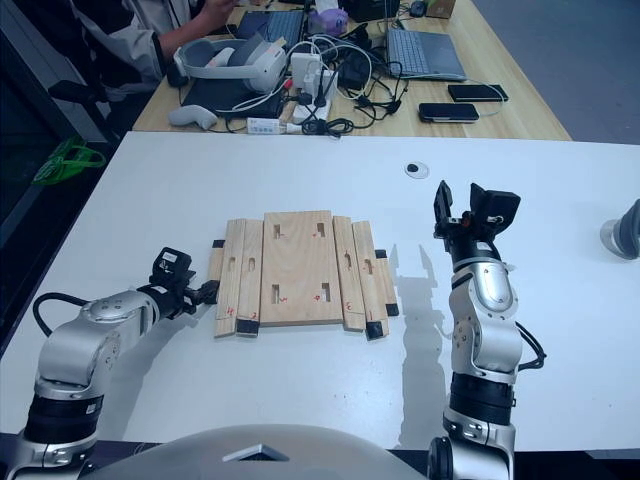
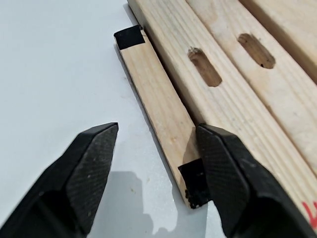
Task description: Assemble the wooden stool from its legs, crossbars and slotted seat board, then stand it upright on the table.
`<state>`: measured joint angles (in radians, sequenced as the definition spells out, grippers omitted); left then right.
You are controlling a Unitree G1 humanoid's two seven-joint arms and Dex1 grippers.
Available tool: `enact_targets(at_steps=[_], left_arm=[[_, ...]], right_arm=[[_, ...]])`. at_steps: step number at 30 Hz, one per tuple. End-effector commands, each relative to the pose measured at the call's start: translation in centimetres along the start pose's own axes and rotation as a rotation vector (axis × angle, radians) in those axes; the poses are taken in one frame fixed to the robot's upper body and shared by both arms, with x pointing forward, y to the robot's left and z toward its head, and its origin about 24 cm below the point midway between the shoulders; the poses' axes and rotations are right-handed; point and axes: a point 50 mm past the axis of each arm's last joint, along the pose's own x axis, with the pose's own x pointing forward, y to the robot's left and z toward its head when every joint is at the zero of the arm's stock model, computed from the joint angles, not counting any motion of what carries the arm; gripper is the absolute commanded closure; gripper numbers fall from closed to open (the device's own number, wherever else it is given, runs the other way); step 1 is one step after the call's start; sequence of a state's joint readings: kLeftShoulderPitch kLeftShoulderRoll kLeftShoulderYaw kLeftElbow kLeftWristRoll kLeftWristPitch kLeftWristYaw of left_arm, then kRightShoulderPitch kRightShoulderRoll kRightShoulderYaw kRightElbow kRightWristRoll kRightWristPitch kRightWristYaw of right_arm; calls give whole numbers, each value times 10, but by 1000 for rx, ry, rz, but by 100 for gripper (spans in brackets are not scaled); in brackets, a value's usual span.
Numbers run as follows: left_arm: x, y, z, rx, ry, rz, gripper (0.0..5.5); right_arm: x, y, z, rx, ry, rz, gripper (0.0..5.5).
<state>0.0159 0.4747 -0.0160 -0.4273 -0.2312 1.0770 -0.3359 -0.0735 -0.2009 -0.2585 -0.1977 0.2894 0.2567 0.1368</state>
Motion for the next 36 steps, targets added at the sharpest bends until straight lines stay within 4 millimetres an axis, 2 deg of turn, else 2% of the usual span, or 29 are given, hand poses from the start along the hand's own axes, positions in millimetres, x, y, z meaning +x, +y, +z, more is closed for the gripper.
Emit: enact_targets(at_steps=[1, 11, 16, 22, 28, 32, 36], left_arm=[[-3, -1, -1, 14, 37, -20, 253], [-4, -4, -4, 63, 99, -60, 253], [-3, 7, -13, 123, 177, -8, 253], [-1, 21, -16, 82, 193, 33, 253], [-4, 19, -34, 27, 265, -36, 336], [-8, 20, -44, 54, 316, -68, 388], [-8, 26, -45, 87, 308, -54, 418]], right_arm=[[-2, -1, -2, 5, 6, -12, 284], [-2, 0, -2, 5, 7, -13, 284], [-2, 0, -2, 4, 8, -14, 284], [0, 1, -2, 2, 7, -15, 284], [1, 1, -1, 0, 5, -14, 284], [3, 2, 0, 2, -1, -12, 284], [4, 2, 1, 2, -6, -12, 284]])
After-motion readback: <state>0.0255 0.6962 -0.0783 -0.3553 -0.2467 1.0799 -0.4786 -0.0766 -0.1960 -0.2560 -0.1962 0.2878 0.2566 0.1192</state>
